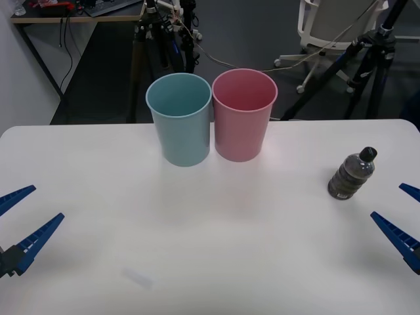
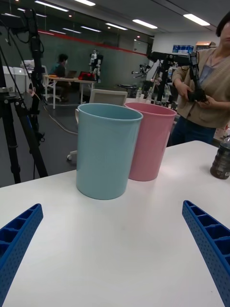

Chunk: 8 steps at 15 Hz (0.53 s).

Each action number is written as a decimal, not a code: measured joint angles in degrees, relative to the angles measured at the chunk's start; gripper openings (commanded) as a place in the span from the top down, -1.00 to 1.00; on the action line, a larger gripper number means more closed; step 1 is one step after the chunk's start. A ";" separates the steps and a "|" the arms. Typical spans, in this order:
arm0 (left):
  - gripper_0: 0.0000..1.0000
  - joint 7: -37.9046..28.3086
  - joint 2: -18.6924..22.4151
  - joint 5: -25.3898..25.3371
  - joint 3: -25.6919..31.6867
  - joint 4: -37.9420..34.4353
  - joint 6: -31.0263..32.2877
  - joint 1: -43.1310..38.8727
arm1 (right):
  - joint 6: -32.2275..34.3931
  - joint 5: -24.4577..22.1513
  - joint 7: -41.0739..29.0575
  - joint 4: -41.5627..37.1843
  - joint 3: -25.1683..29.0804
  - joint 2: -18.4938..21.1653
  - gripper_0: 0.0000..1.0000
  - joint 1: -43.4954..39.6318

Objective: Grasp the object on the table and drop it into the matching bin: aluminum can to the light blue bin, PET bottle to the pink bin.

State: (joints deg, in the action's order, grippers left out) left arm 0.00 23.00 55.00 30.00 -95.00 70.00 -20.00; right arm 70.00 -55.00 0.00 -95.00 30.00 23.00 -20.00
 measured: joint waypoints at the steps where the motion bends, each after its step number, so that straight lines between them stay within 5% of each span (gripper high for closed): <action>1: -1.00 0.00 0.00 0.00 0.00 0.00 0.00 0.00 | 0.00 0.00 0.00 0.00 0.00 0.00 -1.00 0.00; 8: -1.00 0.00 0.00 0.00 0.00 0.00 0.00 0.00 | 2.11 1.25 0.60 -0.54 -0.27 -1.88 -1.00 -0.98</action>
State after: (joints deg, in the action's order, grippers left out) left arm 0.00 23.00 55.00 30.00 -95.00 70.00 -20.00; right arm 72.11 -53.75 0.60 -95.54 29.73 21.12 -20.98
